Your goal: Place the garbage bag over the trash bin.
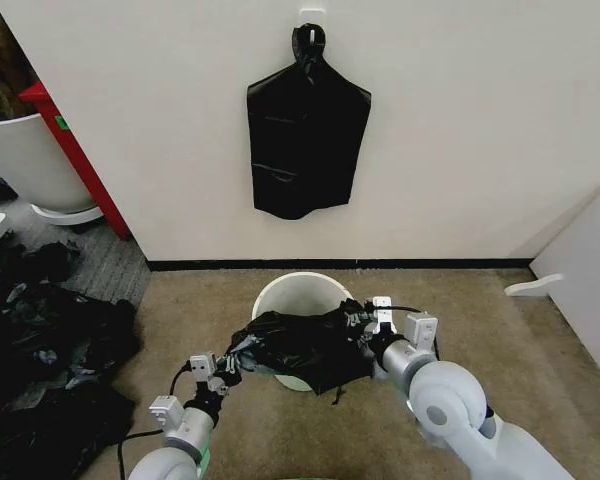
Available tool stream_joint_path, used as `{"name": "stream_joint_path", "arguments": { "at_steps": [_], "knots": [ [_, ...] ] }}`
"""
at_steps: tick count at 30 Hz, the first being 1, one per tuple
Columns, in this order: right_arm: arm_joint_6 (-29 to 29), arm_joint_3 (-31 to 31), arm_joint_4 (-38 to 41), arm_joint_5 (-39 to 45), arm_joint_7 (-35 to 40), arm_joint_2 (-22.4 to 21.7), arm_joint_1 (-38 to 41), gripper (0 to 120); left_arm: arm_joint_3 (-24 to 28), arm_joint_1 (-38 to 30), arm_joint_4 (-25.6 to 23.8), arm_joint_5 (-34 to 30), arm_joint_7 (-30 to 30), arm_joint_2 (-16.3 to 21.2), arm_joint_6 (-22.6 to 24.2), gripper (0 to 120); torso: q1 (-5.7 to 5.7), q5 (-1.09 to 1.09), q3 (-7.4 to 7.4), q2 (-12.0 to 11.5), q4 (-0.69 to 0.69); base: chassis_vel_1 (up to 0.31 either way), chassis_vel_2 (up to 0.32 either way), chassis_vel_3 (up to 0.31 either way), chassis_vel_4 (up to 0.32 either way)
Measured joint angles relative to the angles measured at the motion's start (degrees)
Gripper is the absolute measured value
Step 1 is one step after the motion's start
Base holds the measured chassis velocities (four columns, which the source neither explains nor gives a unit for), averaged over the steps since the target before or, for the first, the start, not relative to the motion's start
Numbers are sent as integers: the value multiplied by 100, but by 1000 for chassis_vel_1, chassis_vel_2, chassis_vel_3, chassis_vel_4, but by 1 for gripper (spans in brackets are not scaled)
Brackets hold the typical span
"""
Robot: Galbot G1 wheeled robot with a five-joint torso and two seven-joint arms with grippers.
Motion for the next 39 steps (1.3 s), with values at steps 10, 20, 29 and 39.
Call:
{"name": "stream_joint_path", "arguments": {
  "at_steps": [10,20,29,39],
  "knots": [
    [-175,387,1055,514,323,-392,-426,48,1,-29,-29,-48,6,5,-1,0,0,0,0,0,0,0,0,0,0],
    [-905,813,1747,868,262,-869,-898,82,-51,62,-57,-72,-22,-79,-24,0,0,-2,0,0,-1,0,0,0,0],
    [-1255,904,1585,103,-528,-1013,-1465,100,-72,149,-155,-52,-49,-200,-74,0,0,0,0,0,-1,0,0,0,0],
    [-1180,869,815,-93,-225,-850,-1321,100,-81,132,-135,-106,-48,-151,-60,0,0,0,0,1,0,0,0,0,0]
  ]
}}
